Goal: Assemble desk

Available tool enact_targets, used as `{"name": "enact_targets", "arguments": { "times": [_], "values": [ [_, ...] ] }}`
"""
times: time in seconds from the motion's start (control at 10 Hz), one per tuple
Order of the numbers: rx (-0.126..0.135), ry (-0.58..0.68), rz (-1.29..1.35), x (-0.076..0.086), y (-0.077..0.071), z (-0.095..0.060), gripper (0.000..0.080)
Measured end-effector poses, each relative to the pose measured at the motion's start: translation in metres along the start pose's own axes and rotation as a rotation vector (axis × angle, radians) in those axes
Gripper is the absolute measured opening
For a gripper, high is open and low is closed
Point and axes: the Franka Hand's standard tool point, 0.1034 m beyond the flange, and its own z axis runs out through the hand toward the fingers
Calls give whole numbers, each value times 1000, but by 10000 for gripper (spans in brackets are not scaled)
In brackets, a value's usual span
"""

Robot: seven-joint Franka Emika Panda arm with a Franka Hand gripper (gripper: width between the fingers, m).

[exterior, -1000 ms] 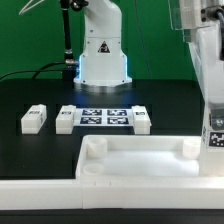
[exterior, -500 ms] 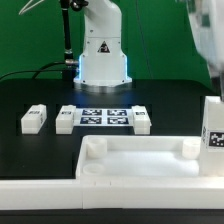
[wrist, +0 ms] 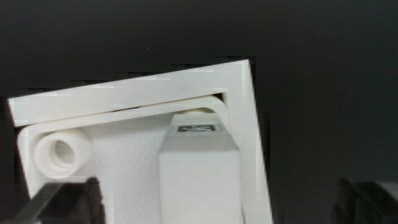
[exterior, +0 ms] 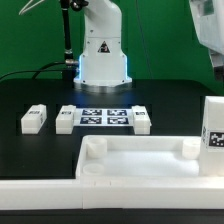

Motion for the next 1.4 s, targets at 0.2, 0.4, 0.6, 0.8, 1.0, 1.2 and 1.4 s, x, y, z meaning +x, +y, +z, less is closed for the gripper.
{"name": "enact_targets", "arguments": {
  "times": [0.2, 0.4, 0.6, 0.8, 1.0, 1.2, 1.4],
  "values": [
    [-5, -4, -13, -9, 3, -2, 649],
    [-3, -8, -115, -17, 21, -7, 649],
    [-19, -1, -271, -18, 49, 1, 649],
    [-17, -1, -424, -17, 46, 1, 649],
    [-14, 0, -552, -17, 48, 3, 649],
    [-23, 17, -726, -11, 75, 25, 649],
    [-85, 27, -965, 20, 112, 47, 649]
  ]
}}
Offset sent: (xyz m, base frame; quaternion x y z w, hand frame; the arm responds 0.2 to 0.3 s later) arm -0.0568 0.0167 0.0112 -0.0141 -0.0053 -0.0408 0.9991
